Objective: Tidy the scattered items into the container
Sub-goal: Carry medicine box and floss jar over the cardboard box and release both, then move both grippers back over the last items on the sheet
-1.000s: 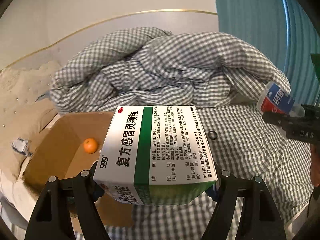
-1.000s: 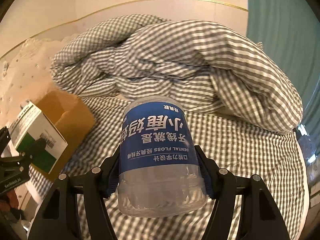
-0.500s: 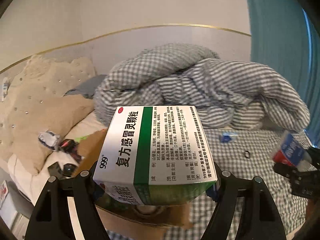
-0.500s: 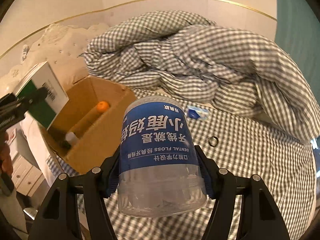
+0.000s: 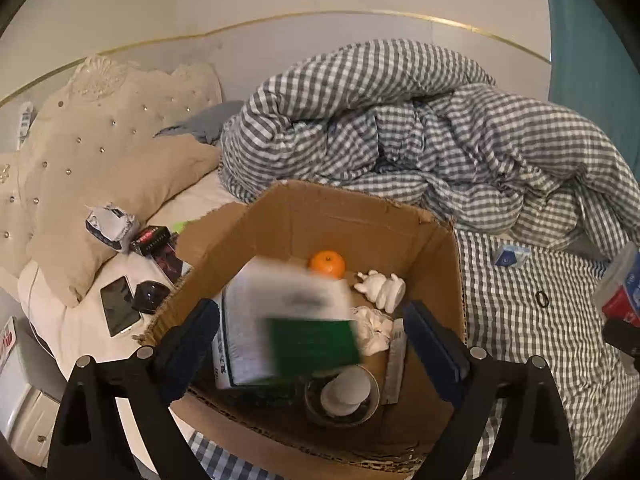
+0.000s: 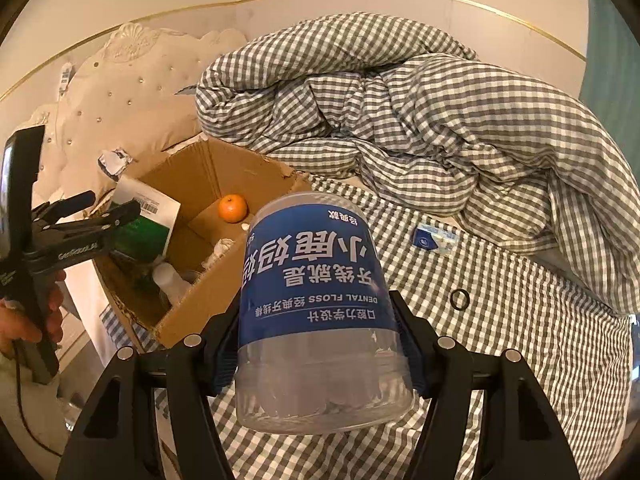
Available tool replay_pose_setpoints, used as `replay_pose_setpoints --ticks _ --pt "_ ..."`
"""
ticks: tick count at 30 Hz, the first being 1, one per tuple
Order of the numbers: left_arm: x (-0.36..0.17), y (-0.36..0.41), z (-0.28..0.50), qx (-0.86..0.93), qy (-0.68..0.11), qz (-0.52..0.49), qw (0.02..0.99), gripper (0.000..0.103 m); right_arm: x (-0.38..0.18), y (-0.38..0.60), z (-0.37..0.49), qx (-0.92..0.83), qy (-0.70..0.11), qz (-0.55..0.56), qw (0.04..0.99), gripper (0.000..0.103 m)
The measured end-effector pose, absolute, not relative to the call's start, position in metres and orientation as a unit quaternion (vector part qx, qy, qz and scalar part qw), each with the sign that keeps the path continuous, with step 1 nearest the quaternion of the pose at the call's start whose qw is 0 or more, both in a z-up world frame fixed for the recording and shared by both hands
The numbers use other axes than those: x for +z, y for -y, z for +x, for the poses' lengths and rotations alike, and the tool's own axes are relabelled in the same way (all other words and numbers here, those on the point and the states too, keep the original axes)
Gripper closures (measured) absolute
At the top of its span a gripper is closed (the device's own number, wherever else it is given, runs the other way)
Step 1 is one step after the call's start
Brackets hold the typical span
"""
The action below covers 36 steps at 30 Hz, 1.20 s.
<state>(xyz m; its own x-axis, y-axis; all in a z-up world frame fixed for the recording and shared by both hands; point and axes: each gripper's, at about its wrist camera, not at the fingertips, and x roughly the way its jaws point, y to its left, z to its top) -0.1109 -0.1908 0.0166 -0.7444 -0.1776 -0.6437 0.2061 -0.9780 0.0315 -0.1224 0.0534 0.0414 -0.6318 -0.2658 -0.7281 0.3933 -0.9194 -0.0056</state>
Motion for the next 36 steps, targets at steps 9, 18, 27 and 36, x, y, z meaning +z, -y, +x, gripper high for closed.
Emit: replay_pose_setpoints --ticks 9,18,27,36 --pt "0.012 0.194 -0.097 -0.933 -0.035 0.343 0.101 0.003 0.056 0.024 -0.165 -0.889 -0.074 0.382 0.242 0.038" --pt "-0.009 0.199 -0.097 -0.925 -0.045 0.363 0.097 0.003 0.025 0.089 -0.211 -0.863 -0.049 0.408 0.293 0.012" --pt "-0.009 0.198 -0.100 -0.924 -0.052 0.365 0.098 0.003 0.071 0.055 -0.185 -0.907 -0.044 0.334 0.251 0.009" --pt "0.014 0.144 -0.090 -0.938 -0.030 0.342 0.058 0.003 0.114 -0.057 -0.121 -0.953 -0.090 0.262 0.125 0.009"
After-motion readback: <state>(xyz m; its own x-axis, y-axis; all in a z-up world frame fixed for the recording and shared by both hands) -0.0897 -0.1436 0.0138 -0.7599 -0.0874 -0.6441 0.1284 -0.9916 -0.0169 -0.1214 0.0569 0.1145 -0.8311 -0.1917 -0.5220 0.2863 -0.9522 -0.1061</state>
